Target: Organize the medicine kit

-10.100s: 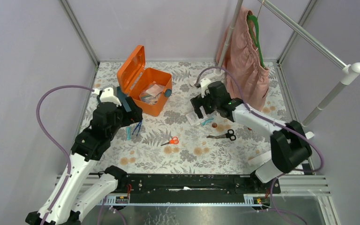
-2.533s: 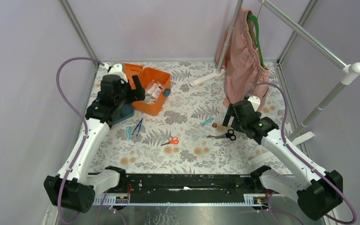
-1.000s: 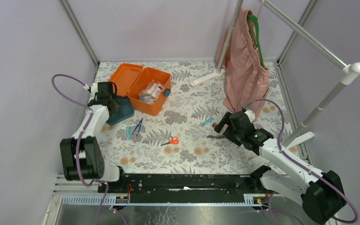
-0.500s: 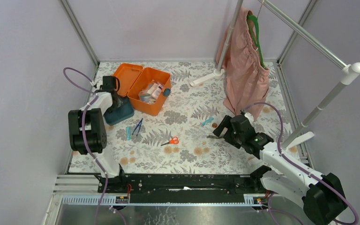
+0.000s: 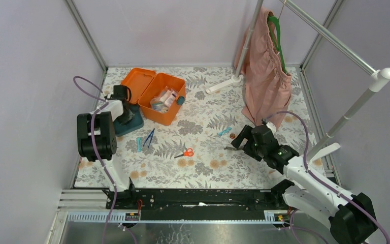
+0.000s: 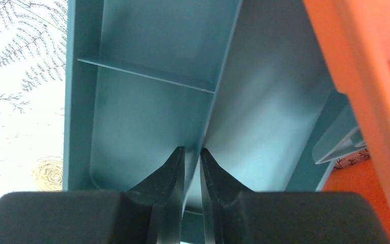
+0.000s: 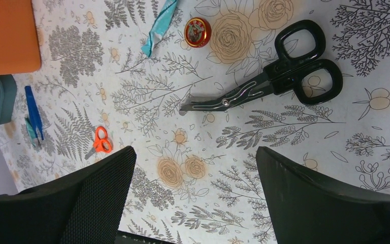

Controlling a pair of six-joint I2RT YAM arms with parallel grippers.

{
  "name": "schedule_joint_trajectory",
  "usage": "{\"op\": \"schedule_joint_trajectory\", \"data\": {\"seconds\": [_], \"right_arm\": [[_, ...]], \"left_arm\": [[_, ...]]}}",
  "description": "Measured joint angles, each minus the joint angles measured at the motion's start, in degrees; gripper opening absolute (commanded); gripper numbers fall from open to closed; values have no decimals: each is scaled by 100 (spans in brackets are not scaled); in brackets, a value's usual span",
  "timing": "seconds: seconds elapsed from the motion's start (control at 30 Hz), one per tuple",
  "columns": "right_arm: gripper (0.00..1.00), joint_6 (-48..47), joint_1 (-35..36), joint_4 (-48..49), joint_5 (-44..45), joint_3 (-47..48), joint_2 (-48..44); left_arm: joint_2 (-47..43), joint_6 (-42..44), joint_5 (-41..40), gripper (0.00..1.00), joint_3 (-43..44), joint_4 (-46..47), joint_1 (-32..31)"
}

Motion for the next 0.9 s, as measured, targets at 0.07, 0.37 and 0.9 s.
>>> {"op": "schedule_joint_trajectory", "data": {"seconds": [0.07, 0.37, 0.9], "right_arm": [[98, 7, 0, -17, 22, 0, -96], [99, 79, 0, -94, 52, 0, -256], [100, 59, 0, -162, 114, 0, -96]], "left_arm": [[0, 0, 9, 12, 7, 2, 11], [-120, -17, -105, 0, 15, -175, 59], [-2750, -726, -466, 0, -507, -1093, 1078]]}}
